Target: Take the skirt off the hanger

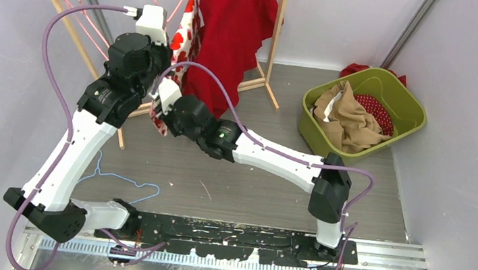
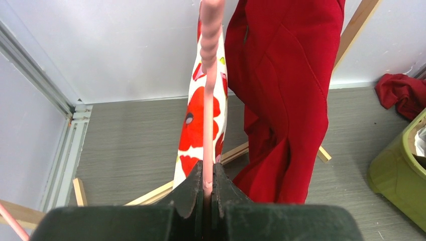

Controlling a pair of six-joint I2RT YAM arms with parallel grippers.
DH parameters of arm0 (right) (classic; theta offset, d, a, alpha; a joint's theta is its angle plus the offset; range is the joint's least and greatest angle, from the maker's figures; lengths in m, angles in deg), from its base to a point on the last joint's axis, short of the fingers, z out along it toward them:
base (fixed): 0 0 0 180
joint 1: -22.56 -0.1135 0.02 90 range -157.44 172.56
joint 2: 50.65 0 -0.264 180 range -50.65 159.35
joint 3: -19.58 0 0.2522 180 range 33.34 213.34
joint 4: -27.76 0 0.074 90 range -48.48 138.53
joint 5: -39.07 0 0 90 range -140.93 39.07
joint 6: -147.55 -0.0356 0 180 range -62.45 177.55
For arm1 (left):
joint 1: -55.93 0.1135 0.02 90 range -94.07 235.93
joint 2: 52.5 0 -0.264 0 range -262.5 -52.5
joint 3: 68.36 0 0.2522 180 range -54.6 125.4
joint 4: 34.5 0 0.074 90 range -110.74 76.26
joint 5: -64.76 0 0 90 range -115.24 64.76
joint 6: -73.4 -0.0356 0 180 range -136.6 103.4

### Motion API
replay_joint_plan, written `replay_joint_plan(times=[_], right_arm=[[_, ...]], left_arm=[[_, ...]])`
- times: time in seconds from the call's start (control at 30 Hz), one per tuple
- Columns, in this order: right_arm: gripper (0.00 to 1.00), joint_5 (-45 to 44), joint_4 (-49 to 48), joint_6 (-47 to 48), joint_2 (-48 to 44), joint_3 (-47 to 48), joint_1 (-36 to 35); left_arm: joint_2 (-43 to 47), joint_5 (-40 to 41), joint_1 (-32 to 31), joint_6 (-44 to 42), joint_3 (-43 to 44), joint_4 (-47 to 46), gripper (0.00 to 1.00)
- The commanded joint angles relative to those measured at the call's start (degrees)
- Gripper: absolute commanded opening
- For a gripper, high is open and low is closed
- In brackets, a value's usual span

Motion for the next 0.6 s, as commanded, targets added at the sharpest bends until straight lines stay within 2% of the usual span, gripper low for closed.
replay_joint_plan(times=[0.0, 0.13, 0.3, 0.43, 0.57], right_arm=[[0.18, -9.0, -4.6, 0.9, -3.3, 1.0, 0.1], [0.02, -9.6, -1.2, 1.6, -6.4, 0.1, 0.1], [0.01, -14.5, 2.0, 1.8, -12.5, -3.0, 0.1], [0.01, -13.7, 4.7, 4.4, -18.0, -6.1, 0.0], [0.01, -22.4, 4.5, 6.3, -22.2, -8.1, 0.0]], left_arm=[[3.5, 0.8, -0.2, -0.7, 1.8, -4.2, 0.00], [3.5, 0.9, -0.2, -1.5, 1.2, -4.5, 0.00], [3.8, 2.9, -0.2, -4.1, -0.6, -5.1, 0.00], [3.7, 3.6, -0.2, -5.2, -1.8, -6.1, 0.00], [2.8, 4.4, -0.3, -6.1, -2.0, -6.5, 0.00]])
